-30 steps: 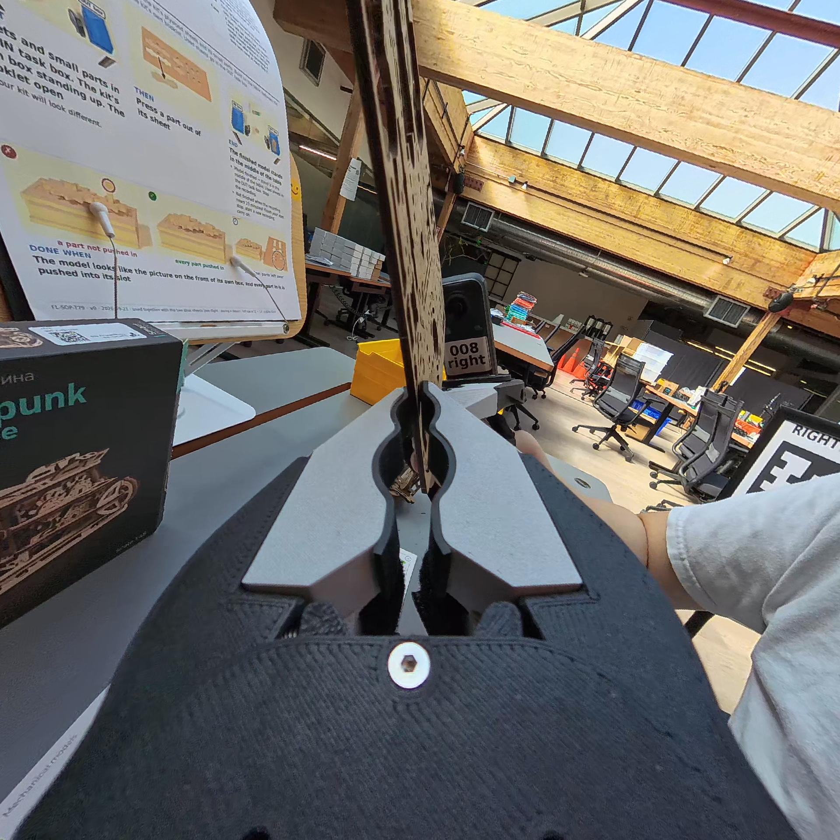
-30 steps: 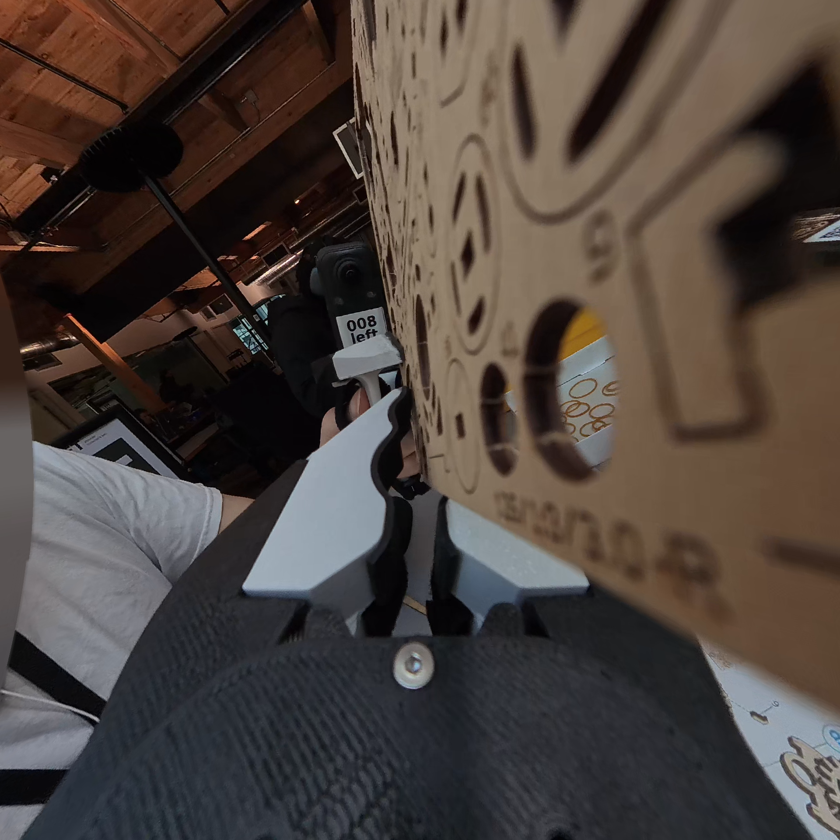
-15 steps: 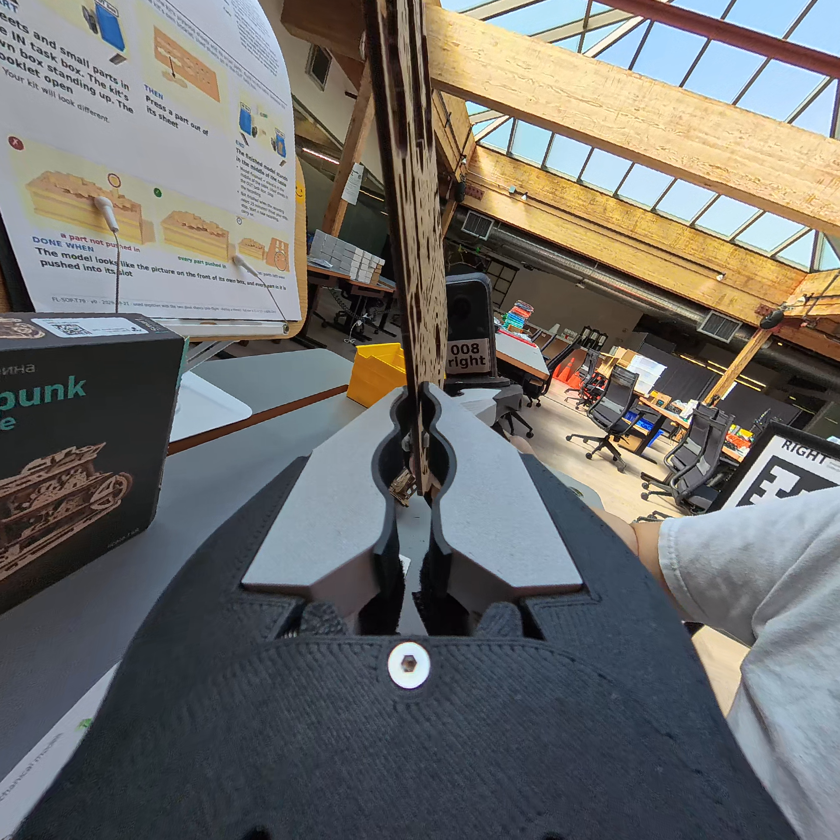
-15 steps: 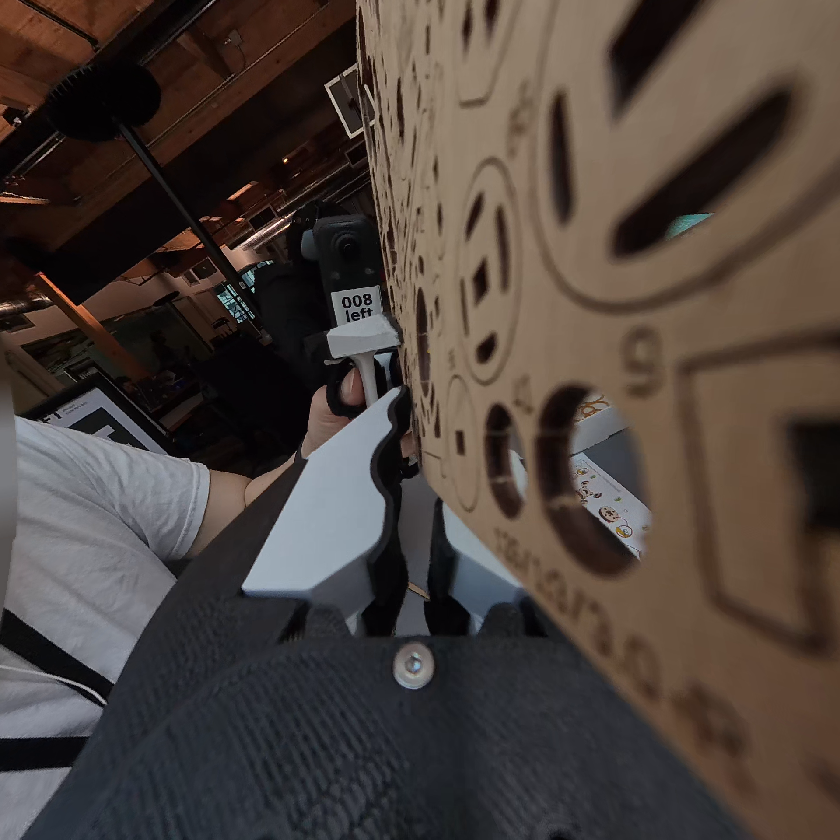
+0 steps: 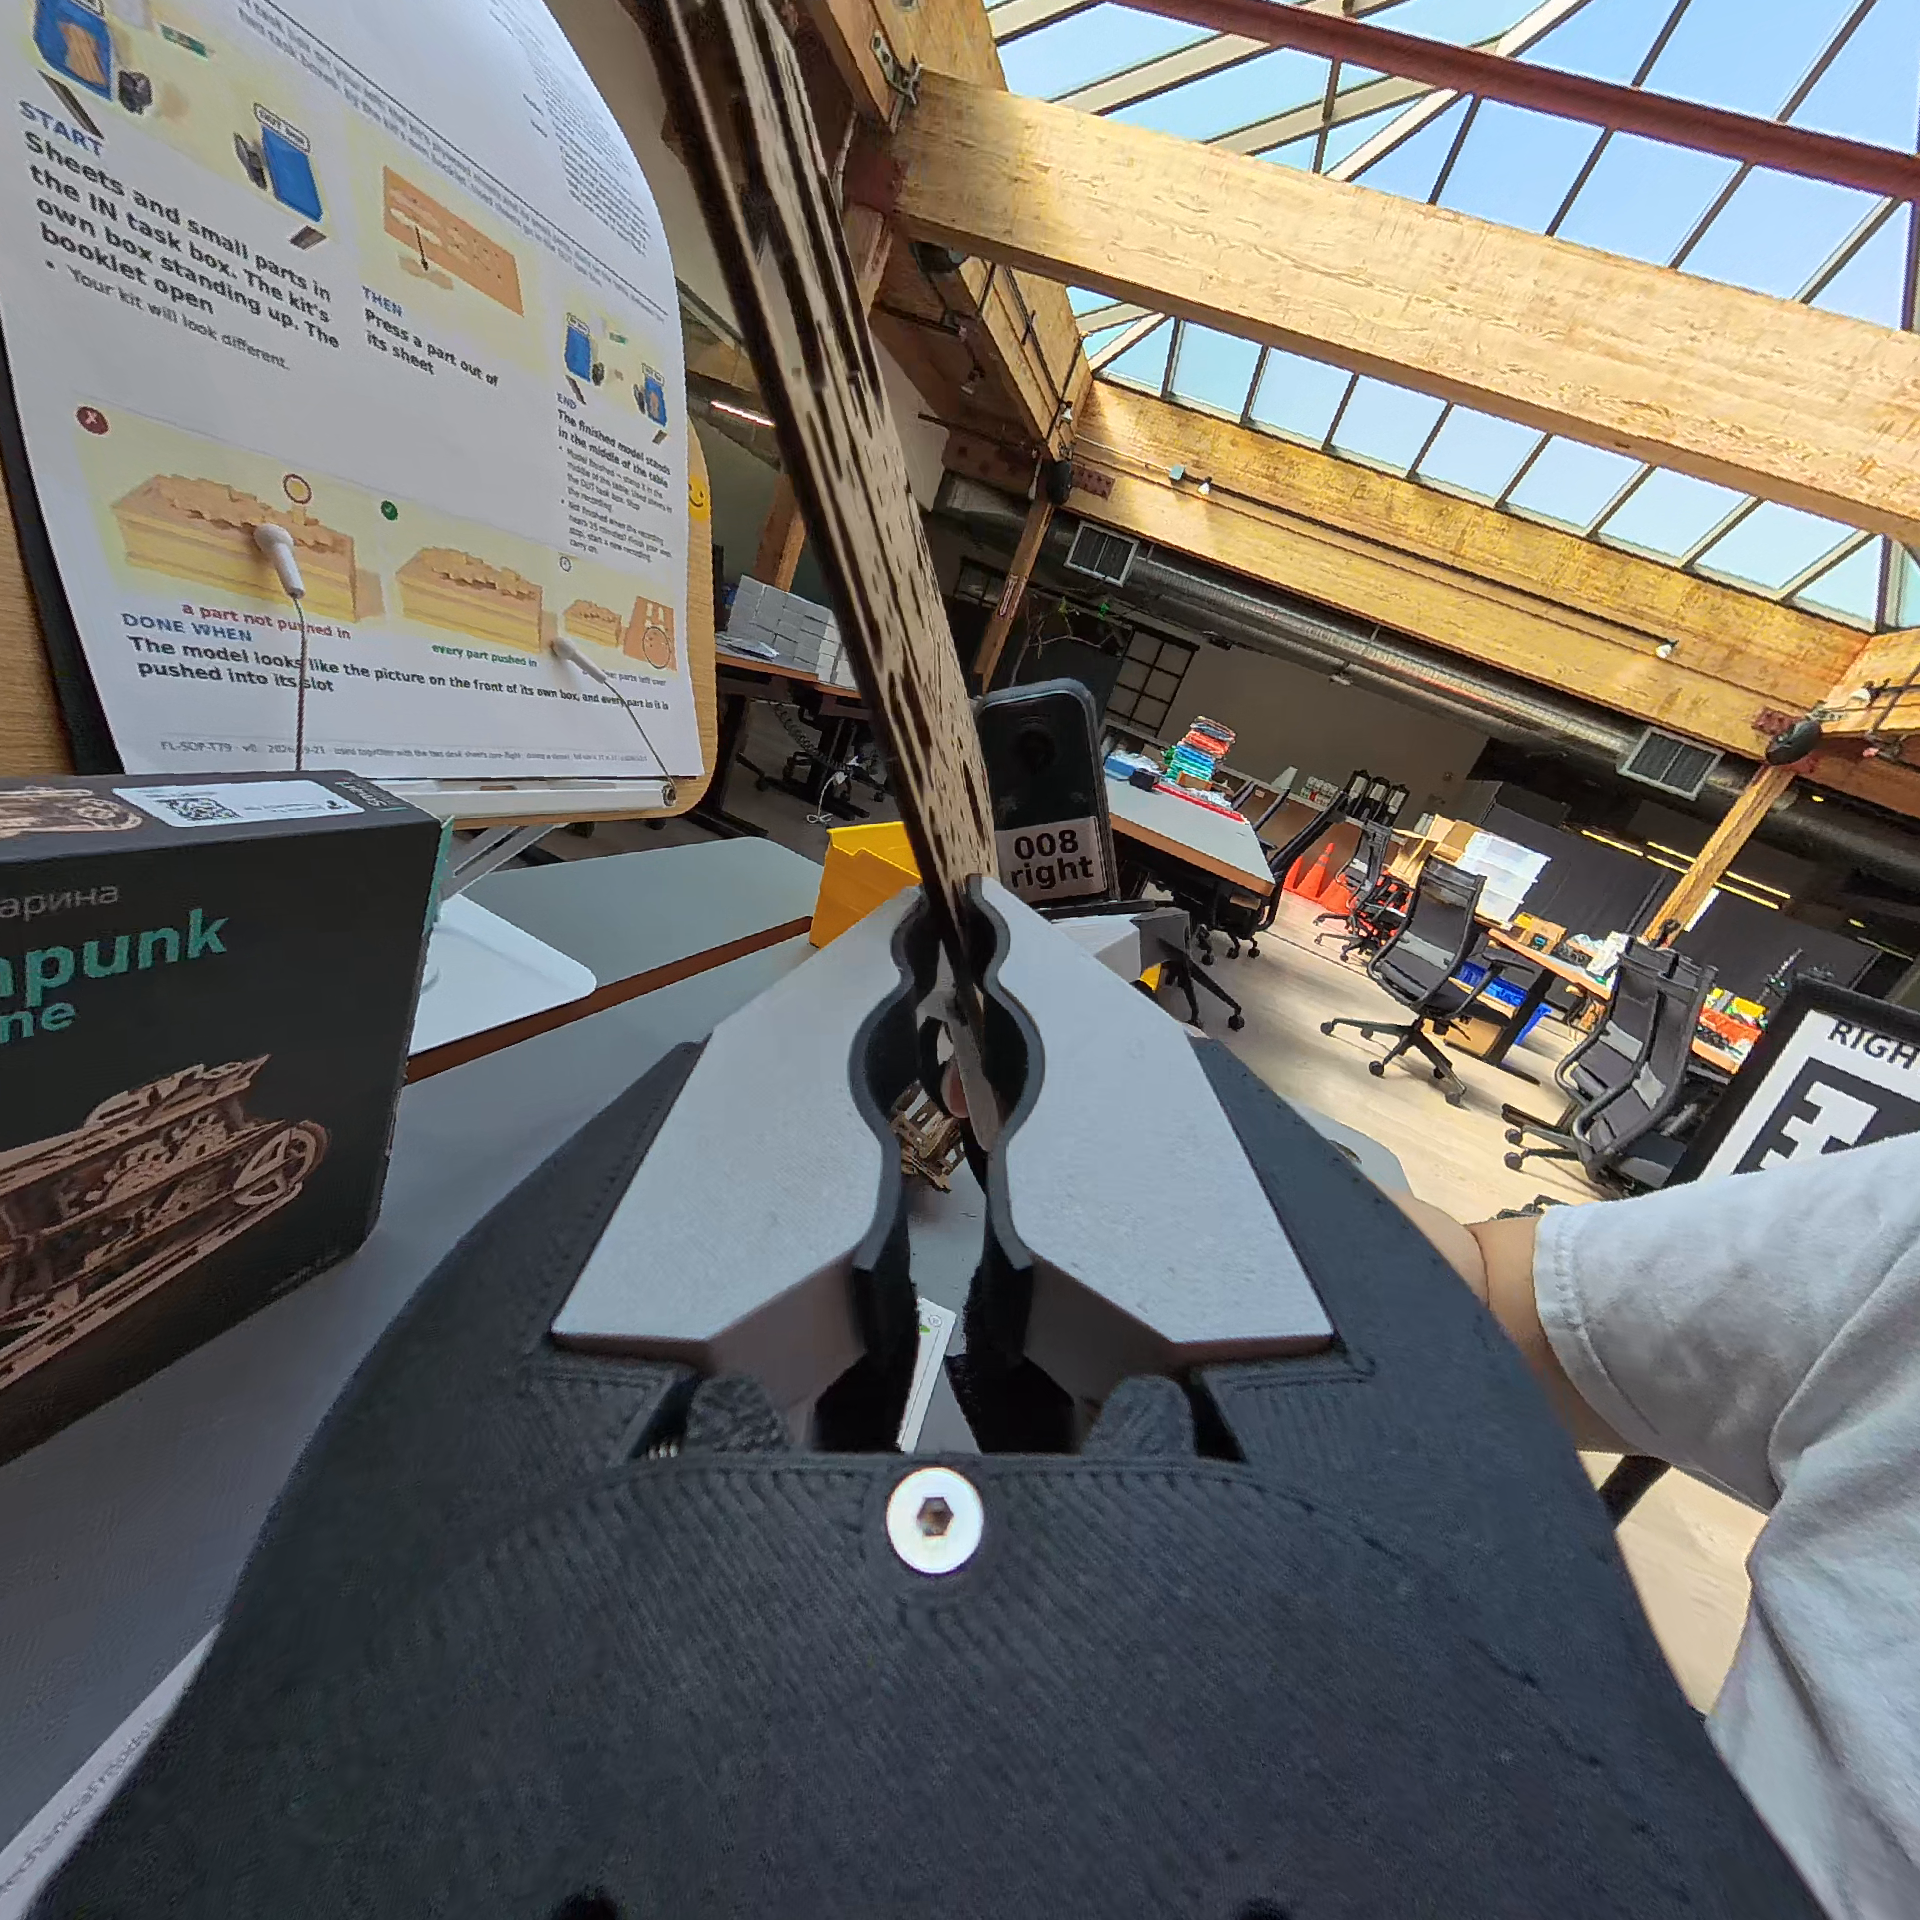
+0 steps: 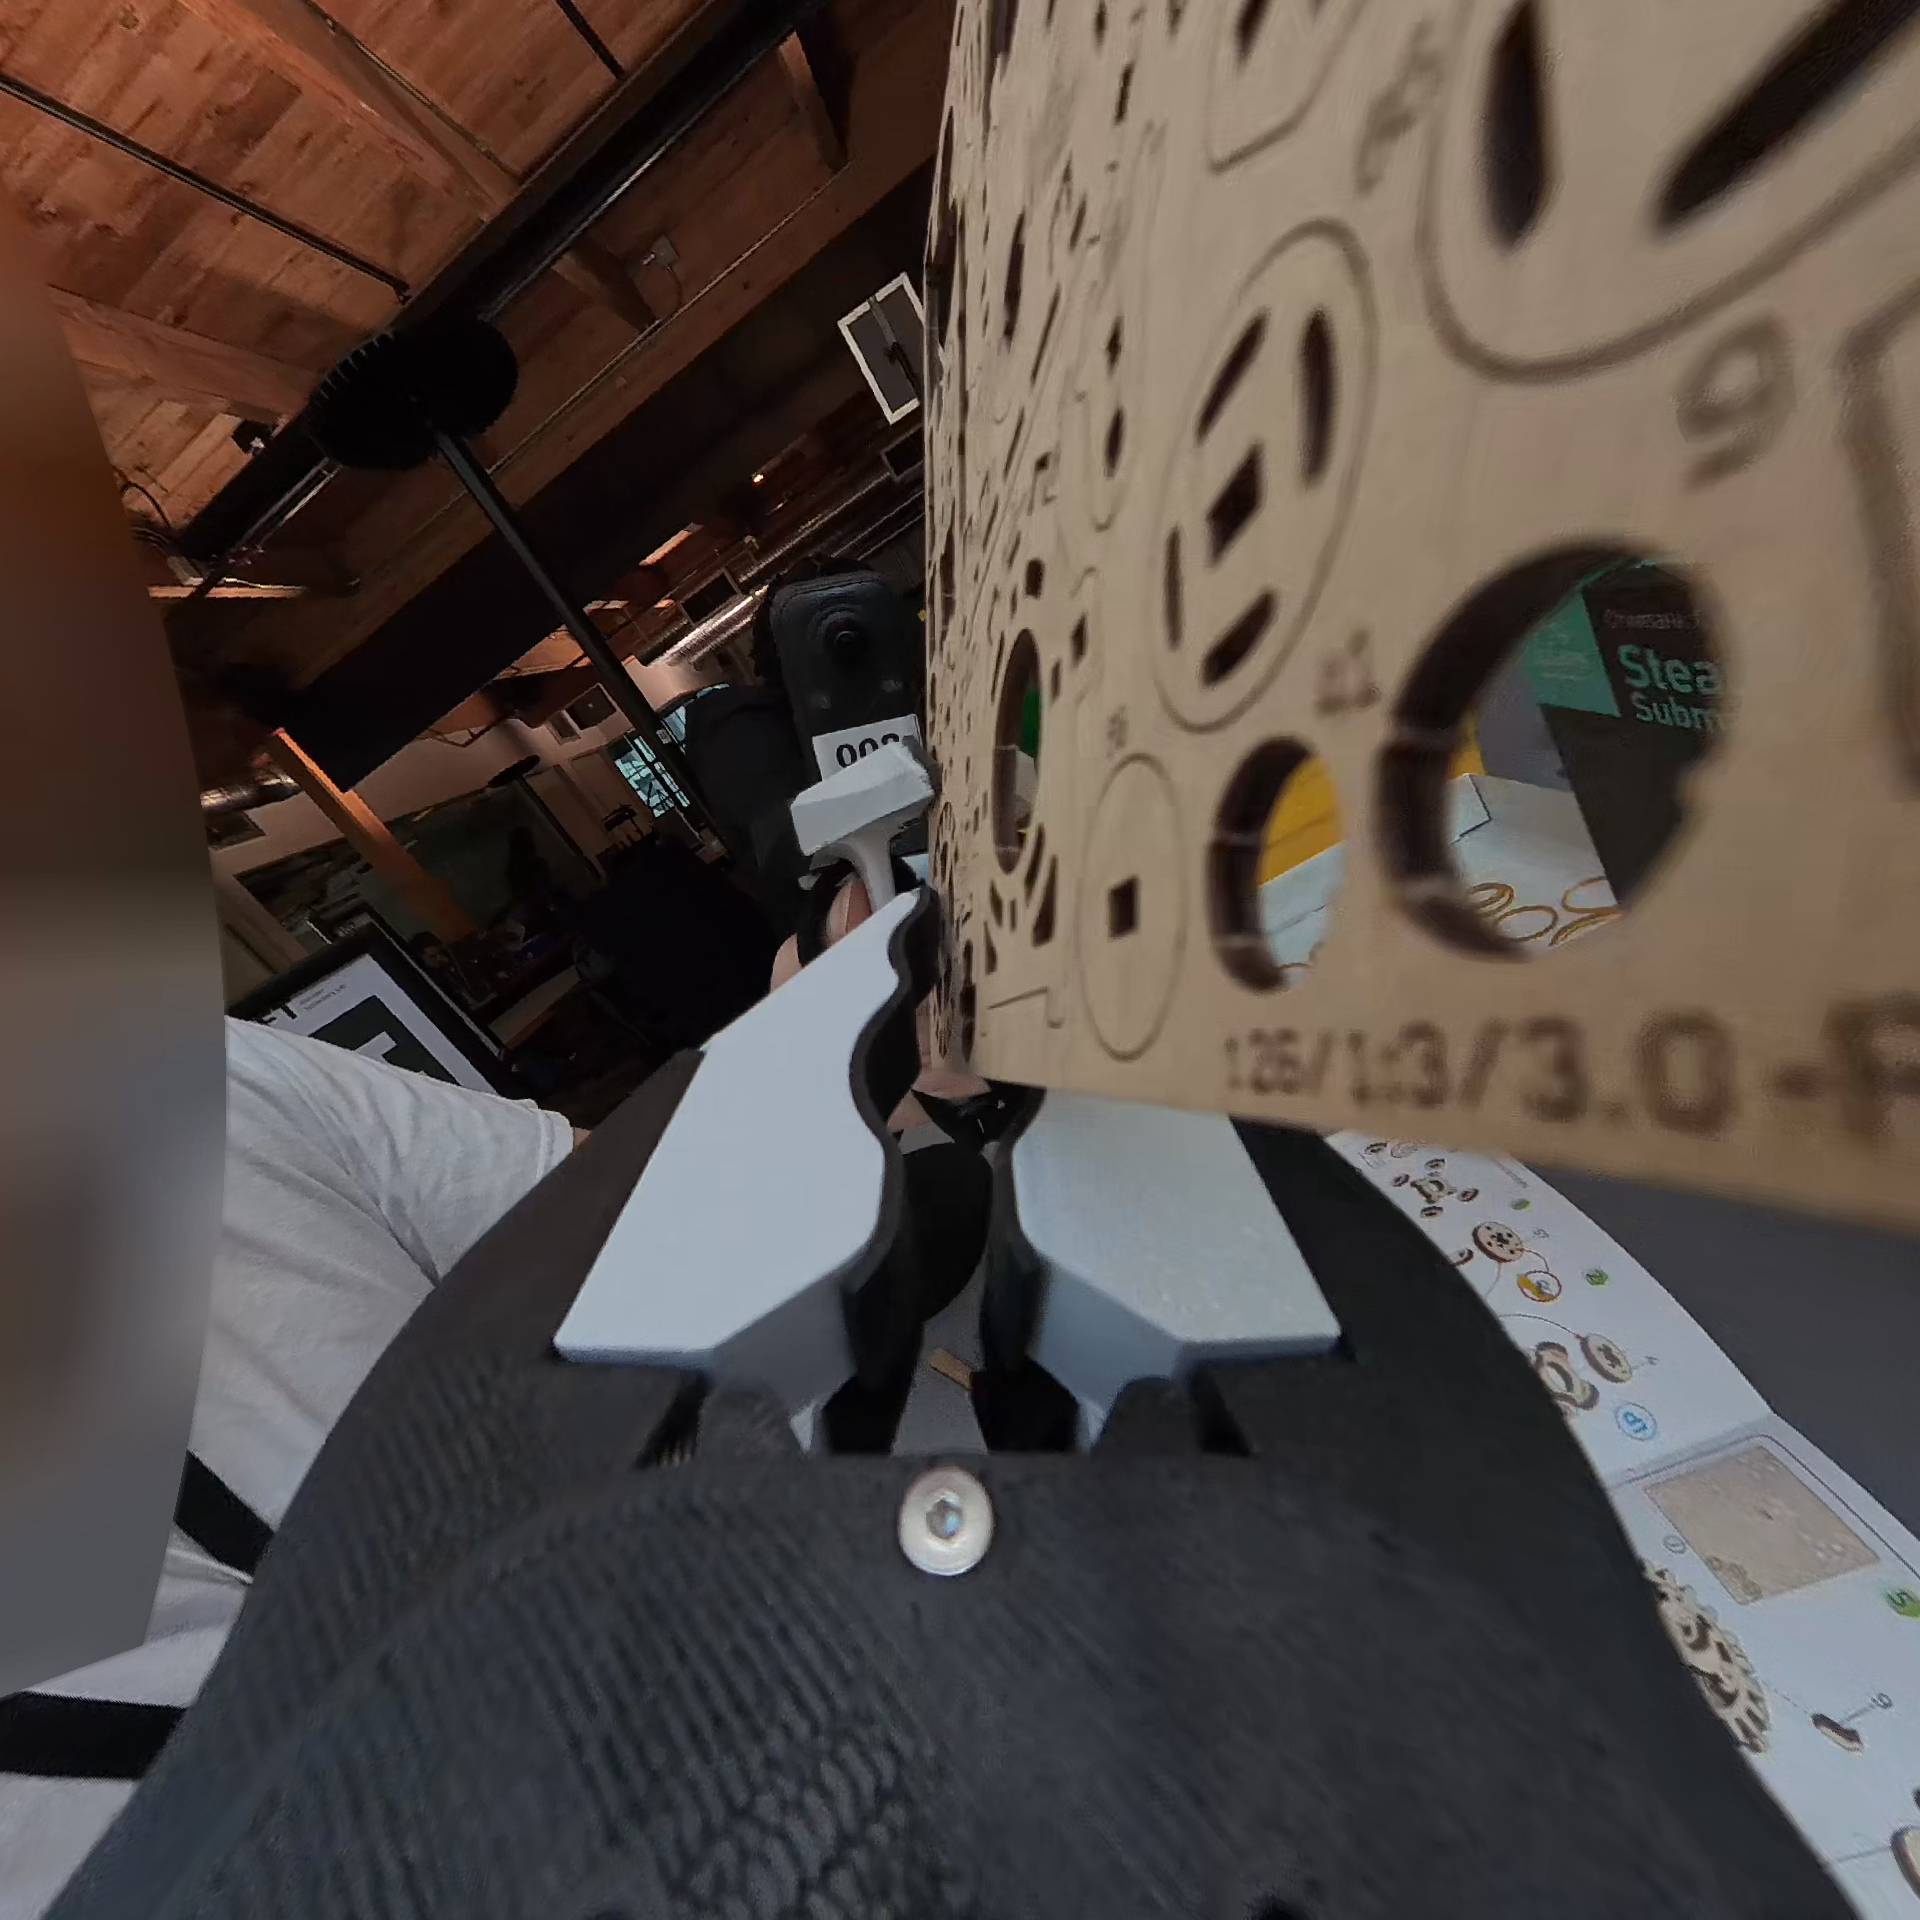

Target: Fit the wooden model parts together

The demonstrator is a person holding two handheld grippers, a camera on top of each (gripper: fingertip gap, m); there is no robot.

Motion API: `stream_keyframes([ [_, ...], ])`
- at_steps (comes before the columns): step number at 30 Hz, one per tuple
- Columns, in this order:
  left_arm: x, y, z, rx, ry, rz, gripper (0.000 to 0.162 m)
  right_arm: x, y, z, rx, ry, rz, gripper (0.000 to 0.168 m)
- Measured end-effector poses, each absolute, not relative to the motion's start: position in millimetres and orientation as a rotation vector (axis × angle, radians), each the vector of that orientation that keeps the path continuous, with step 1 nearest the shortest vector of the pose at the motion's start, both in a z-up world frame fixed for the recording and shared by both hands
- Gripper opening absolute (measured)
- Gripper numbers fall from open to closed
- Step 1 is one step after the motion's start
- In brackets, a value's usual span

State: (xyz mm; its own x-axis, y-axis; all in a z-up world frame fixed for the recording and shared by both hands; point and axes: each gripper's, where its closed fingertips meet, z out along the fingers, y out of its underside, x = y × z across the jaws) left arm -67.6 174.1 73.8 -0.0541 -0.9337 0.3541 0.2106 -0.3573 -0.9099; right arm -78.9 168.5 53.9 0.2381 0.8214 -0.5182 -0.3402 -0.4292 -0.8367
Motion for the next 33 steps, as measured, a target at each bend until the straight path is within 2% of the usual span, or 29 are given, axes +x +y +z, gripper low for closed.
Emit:
stream_keyframes([
  [4,-69,175,72,-1.321,0.897,-1.592,0.010,-75,171,56,-1.479,-0.475,1.306,0.001],
  [13,-68,169,66,-1.331,0.991,-1.614,0.001,-66,171,64,-1.460,-0.478,1.226,0.001],
  [21,-68,164,65,-1.331,1.006,-1.746,0.000,-68,168,65,-1.441,-0.485,1.284,0.001],
  [33,-68,161,59,-1.358,1.057,-1.723,0.000,-70,168,62,-1.448,-0.477,1.320,0.003],
])
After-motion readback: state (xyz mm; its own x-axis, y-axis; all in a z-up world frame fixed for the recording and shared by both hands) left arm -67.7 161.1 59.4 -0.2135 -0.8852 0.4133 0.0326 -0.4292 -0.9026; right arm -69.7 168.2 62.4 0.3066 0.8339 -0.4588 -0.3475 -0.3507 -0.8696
